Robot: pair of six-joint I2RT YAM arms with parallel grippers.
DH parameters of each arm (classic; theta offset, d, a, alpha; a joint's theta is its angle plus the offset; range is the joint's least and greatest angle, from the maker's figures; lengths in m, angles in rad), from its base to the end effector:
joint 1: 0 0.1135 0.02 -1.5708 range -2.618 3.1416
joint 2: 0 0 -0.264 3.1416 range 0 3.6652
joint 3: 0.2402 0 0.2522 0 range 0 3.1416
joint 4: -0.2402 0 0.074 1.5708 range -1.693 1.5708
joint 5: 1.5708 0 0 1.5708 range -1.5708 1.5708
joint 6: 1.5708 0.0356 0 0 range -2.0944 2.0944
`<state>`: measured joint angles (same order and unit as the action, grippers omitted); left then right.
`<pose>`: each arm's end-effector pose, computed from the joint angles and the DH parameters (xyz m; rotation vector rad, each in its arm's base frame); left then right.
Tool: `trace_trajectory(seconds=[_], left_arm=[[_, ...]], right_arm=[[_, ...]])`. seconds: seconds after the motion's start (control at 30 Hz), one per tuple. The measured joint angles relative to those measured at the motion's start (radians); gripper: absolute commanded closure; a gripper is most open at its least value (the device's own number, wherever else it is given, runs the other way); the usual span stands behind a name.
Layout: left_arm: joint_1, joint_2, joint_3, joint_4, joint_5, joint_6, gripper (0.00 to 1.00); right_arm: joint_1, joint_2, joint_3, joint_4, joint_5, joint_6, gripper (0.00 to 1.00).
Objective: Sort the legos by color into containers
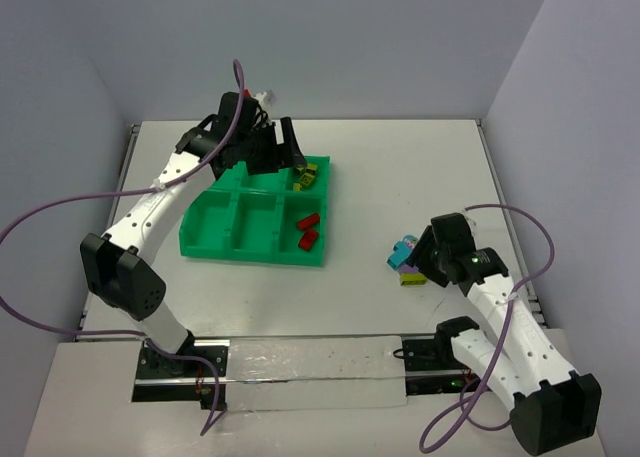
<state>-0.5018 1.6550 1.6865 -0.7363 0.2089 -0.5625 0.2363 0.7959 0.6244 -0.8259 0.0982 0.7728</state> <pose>0.3191 -0.1835 0.3737 0.0431 2.3850 -0.7741 0.1430 0.0308 0.2275 0.7204 2.4795 0.2569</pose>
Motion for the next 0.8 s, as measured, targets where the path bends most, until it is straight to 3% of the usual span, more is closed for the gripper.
trace_trajectory(seconds=[0.47,0.8], left_arm=[[-0.002,-0.007,-0.025,0.016,0.007,-0.010,0.13],[-0.002,-0.007,-0.027,0.015,0.007,-0.010,0.13]], right_arm=[[0.000,0.279,-0.002,0.219,-0.089,-0.023,0.39],[0.002,0.433,0.026,0.324,-0.070,-0.031,0.41]])
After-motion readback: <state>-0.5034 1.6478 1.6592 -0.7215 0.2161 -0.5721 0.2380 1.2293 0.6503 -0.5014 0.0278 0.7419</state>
